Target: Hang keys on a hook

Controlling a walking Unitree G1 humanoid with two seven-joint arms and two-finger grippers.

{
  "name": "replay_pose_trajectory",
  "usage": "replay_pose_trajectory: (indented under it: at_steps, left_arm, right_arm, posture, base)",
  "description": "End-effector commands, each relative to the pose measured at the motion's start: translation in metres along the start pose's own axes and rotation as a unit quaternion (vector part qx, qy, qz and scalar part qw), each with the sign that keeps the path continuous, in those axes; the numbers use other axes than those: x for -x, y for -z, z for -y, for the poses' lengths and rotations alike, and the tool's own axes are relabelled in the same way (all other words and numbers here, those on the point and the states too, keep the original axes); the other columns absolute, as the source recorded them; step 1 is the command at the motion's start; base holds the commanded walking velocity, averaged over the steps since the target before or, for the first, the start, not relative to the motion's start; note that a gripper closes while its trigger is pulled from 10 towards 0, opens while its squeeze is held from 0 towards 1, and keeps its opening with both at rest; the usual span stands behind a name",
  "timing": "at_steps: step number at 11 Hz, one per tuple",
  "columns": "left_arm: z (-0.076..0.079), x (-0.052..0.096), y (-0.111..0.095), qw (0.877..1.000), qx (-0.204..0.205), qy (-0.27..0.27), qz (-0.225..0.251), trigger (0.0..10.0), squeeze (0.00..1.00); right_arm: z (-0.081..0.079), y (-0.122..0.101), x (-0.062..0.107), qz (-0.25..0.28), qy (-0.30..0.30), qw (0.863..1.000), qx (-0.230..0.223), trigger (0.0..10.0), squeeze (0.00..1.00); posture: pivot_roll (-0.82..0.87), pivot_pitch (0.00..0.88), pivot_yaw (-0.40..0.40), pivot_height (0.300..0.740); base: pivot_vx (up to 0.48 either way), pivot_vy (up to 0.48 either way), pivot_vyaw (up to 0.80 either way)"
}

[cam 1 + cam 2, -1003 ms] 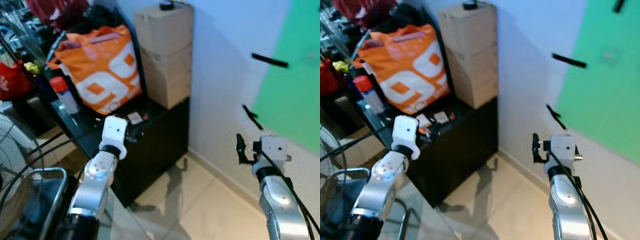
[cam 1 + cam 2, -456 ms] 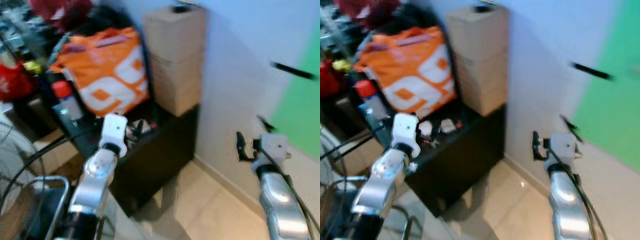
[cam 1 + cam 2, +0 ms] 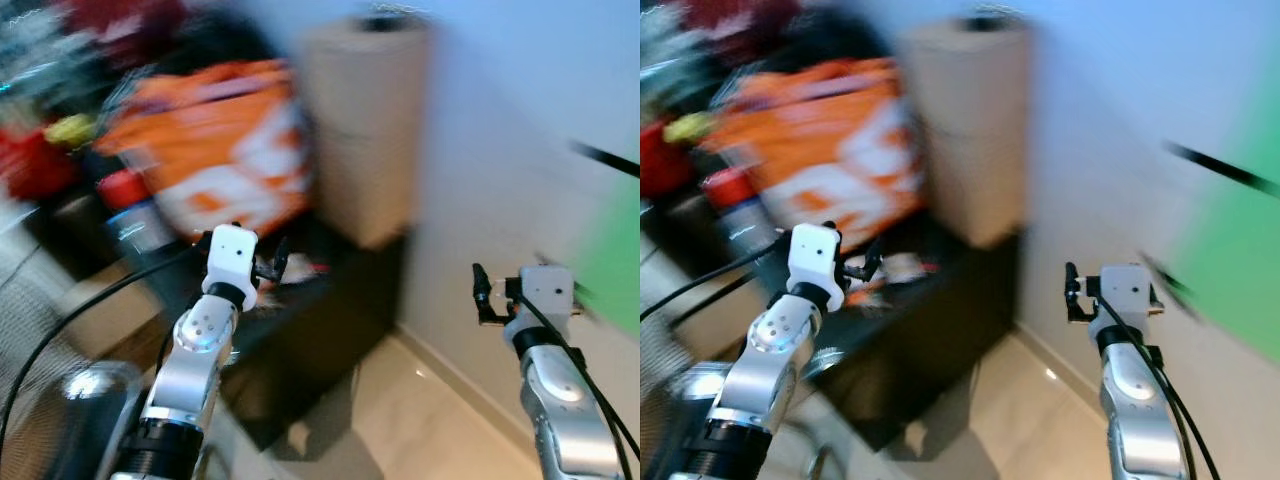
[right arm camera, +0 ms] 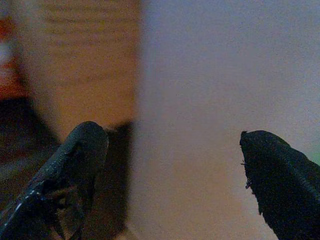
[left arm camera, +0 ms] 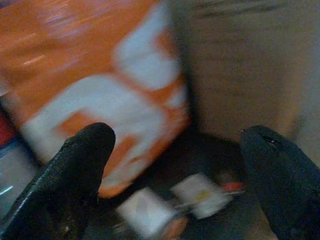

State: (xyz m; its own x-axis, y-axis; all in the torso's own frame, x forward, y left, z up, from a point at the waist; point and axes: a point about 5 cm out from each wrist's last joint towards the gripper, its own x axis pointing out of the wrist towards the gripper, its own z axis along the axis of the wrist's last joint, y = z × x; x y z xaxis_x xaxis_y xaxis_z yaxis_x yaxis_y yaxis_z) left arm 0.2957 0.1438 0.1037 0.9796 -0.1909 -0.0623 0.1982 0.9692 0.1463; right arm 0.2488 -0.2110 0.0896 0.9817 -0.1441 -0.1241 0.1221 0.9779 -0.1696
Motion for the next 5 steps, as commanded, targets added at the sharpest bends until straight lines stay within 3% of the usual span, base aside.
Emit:
replay_pose_trajectory:
  at_steps: [1, 3, 4, 5]
  left_arm:
    - [-0.0115, 0.0020, 0.0016, 1.000, -0.004, -0.019, -0.004, 10.0, 0.00]
    - [-0.0119, 0.0019, 0.0016, 1.000, -0.005, -0.021, -0.004, 10.0, 0.00]
    - [-0.0122, 0.0017, 0.0015, 1.000, -0.005, -0.021, -0.004, 10.0, 0.00]
    - [-0.0125, 0.0028, 0.0024, 1.000, -0.004, -0.028, -0.003, 10.0, 0.00]
  right_arm:
    - [-0.0111, -0.0069, -0.0030, 0.013, -0.019, 1.000, -0.005, 10.0, 0.00]
    - [-0.0111, -0.0072, -0.0043, 0.014, -0.021, 1.000, -0.004, 10.0, 0.00]
    - [-0.0111, -0.0079, -0.0046, 0.016, -0.021, 1.000, 0.004, 10.0, 0.00]
    - [-0.0110, -0.0066, -0.0048, 0.013, -0.021, 1.000, -0.004, 10.0, 0.00]
  posture:
    - [-0.15, 0.000, 0.086, 0.740]
    - [-0.14, 0.000, 0.084, 0.740]
    - [-0.14, 0.000, 0.085, 0.740]
    - [-0.14, 0.000, 0.086, 0.740]
  base:
    - [0.360, 0.000, 0.80]
    - [0.360, 0.000, 0.80]
    - [0.337, 0.000, 0.00]
    - [0.000, 0.000, 0.00]
